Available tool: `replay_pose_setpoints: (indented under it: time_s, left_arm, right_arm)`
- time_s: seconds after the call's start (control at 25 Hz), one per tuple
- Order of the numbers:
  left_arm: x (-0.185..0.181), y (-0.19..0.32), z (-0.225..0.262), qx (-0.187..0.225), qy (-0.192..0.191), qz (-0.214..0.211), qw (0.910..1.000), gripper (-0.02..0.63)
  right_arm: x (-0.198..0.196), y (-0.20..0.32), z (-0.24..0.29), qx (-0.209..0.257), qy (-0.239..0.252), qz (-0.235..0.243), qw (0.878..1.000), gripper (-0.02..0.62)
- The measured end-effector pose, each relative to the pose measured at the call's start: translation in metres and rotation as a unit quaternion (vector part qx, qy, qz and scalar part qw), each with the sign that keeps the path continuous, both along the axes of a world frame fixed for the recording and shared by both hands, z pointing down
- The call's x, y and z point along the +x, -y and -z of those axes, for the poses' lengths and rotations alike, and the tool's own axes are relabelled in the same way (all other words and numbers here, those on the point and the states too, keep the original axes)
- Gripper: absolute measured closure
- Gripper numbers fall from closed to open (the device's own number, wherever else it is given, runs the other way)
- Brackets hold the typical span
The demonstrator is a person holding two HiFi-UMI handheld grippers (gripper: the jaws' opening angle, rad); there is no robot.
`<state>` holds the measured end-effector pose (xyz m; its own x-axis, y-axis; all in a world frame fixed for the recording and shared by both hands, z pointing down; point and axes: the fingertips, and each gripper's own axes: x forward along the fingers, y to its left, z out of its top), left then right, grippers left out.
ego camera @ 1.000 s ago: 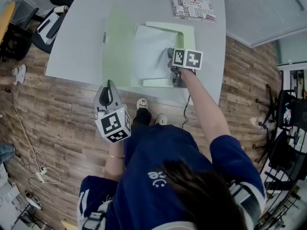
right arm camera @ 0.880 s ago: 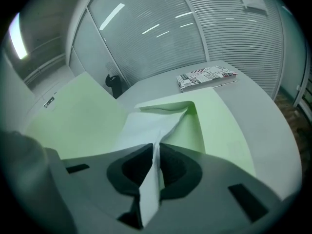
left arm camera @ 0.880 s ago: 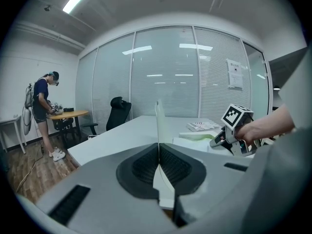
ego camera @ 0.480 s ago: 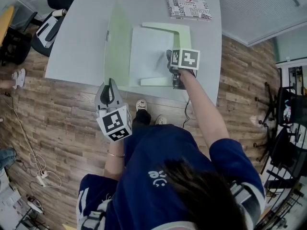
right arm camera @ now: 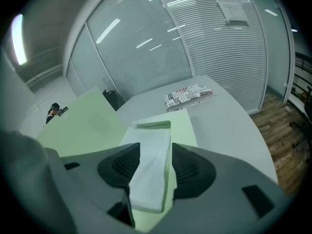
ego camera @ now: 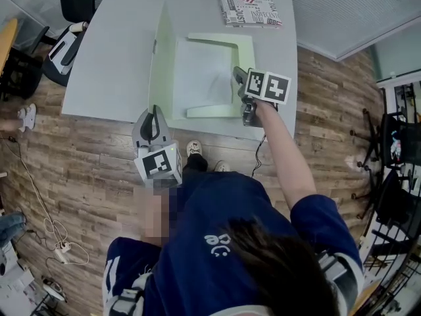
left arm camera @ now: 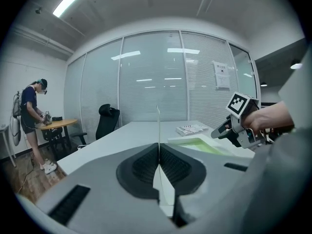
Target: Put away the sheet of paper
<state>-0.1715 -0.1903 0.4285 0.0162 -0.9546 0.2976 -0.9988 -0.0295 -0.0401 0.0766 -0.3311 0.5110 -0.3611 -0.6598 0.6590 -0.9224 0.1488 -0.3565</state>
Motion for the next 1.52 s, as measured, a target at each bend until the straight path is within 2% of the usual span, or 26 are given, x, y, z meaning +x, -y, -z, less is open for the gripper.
replay_pose_setpoints:
  time_s: [0.28, 0.44, 0.8, 1.0, 1.08, 1.32, 1.52]
  left_arm:
    - [0.044, 0.013, 0.012, 0.014, 0.036, -0.067, 0.997, 0.598]
    - [0.079, 0.019, 0.011, 0.017, 0.071, -0.126, 0.9894, 0.598]
    - [0.153, 0.021, -0.017, 0.0, 0.147, -0.238, 0.9599, 0.579]
    - [0.188, 0.016, -0.041, -0.014, 0.196, -0.291, 0.9364, 0.552]
    - [0.2, 0.014, -0.05, -0.024, 0.192, -0.309, 0.9312, 0.544]
    - [0.223, 0.015, -0.075, -0.059, 0.162, -0.339, 0.9249, 0.514]
    - [0.238, 0.015, -0.09, -0.088, 0.109, -0.358, 0.923, 0.485]
  right_arm:
    - [0.023, -0.01, 0.042, 0.049, 0.048, -0.022, 0.997, 0.382]
    - [0.036, -0.02, 0.066, 0.08, 0.073, -0.031, 0.994, 0.382]
    - [0.078, -0.047, 0.083, 0.11, 0.091, -0.074, 0.987, 0.383]
    - [0.097, -0.058, 0.068, 0.098, 0.087, -0.085, 0.988, 0.385]
    - [0.105, -0.064, 0.065, 0.097, 0.086, -0.093, 0.987, 0.387]
    - [0.112, -0.079, 0.058, 0.095, 0.1, -0.113, 0.984, 0.387]
    - [0.116, -0.09, 0.047, 0.088, 0.111, -0.125, 0.982, 0.387]
